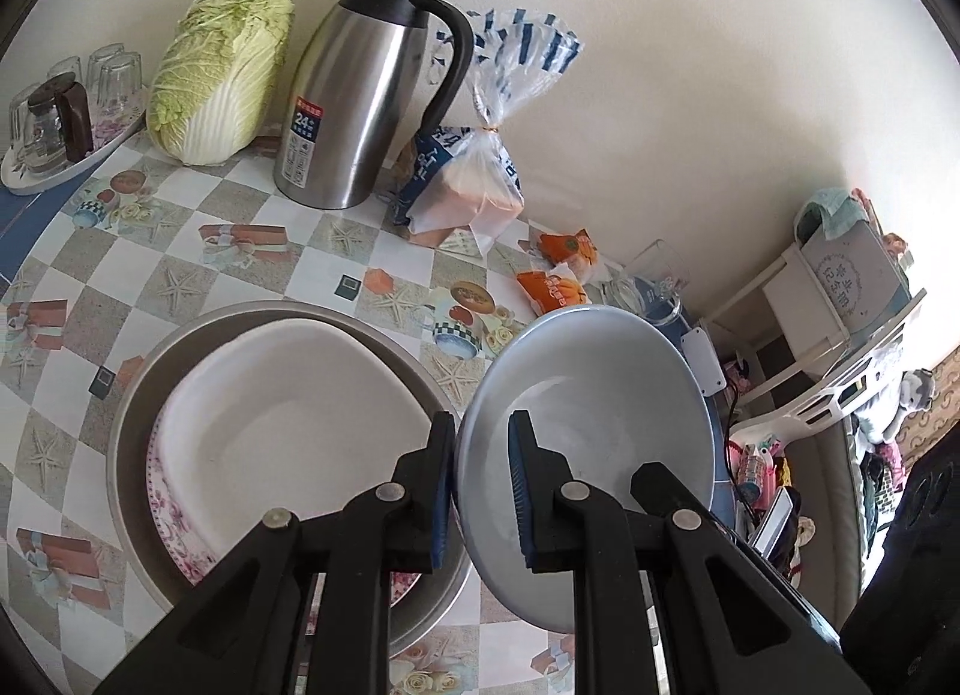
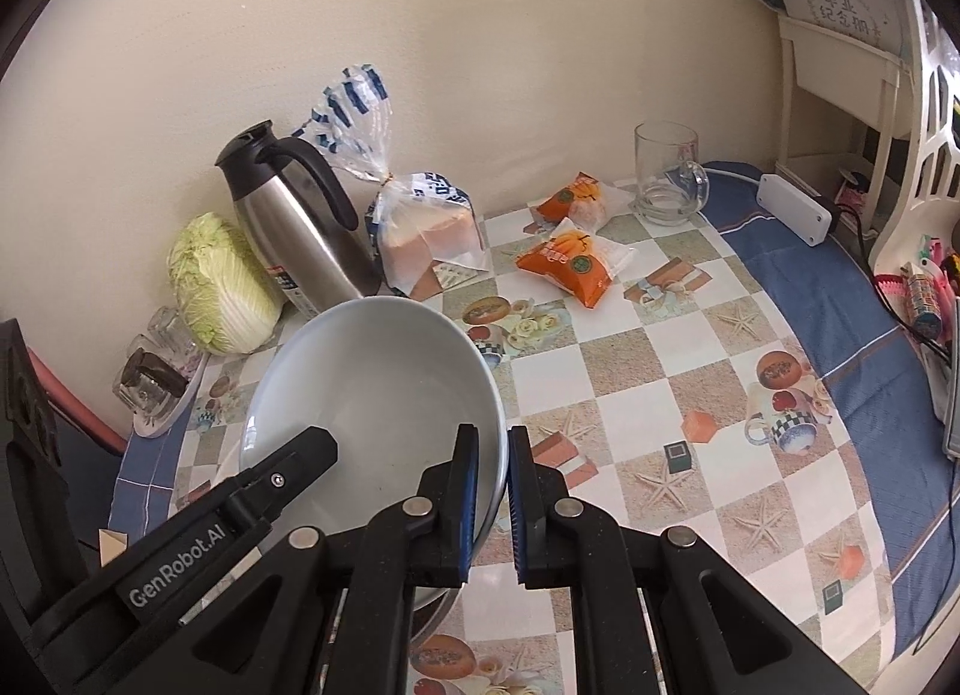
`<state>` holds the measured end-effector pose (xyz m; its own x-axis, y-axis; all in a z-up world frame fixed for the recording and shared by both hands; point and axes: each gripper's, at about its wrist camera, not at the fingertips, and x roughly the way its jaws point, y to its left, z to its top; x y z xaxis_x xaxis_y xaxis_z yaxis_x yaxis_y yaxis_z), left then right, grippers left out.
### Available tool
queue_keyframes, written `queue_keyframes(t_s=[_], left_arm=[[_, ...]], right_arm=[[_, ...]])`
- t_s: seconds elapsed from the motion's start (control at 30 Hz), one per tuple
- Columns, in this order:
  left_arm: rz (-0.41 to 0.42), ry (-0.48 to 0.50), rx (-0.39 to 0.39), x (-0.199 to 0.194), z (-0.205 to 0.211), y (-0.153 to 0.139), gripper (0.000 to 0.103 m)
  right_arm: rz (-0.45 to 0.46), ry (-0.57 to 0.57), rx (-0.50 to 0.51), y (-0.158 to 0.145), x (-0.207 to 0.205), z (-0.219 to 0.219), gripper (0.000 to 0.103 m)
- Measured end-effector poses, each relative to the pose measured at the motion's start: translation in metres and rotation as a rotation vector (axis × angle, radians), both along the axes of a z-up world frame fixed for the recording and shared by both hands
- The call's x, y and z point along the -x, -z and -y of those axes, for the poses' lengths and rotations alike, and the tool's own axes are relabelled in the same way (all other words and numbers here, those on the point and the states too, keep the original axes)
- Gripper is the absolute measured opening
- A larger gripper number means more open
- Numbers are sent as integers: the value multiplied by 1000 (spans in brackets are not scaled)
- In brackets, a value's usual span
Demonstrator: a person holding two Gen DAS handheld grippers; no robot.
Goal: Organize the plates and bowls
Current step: 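Carry the round white bowl over the basin and lower it into the square bowl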
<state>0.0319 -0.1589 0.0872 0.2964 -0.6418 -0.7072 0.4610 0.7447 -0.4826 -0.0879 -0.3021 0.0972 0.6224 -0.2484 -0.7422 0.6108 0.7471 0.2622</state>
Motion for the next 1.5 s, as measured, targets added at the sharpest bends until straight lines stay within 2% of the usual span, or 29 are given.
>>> queue_keyframes(t_s=[0.37, 0.8, 0.93, 1.5], left_arm=[[-13, -83, 30, -22, -49, -3, 18], [-63, -162, 46, -45, -89, 7, 18], [-80, -171, 17, -48, -94, 12, 18], [-120, -137, 0, -50, -86, 25, 18]], right_arm=[[32, -86, 16, -8, -29, -43, 11], [21, -156, -6, 2, -59, -77, 11], [4, -170, -9, 6, -65, -84, 10], [-59, -165, -10, 19, -70, -81, 13]])
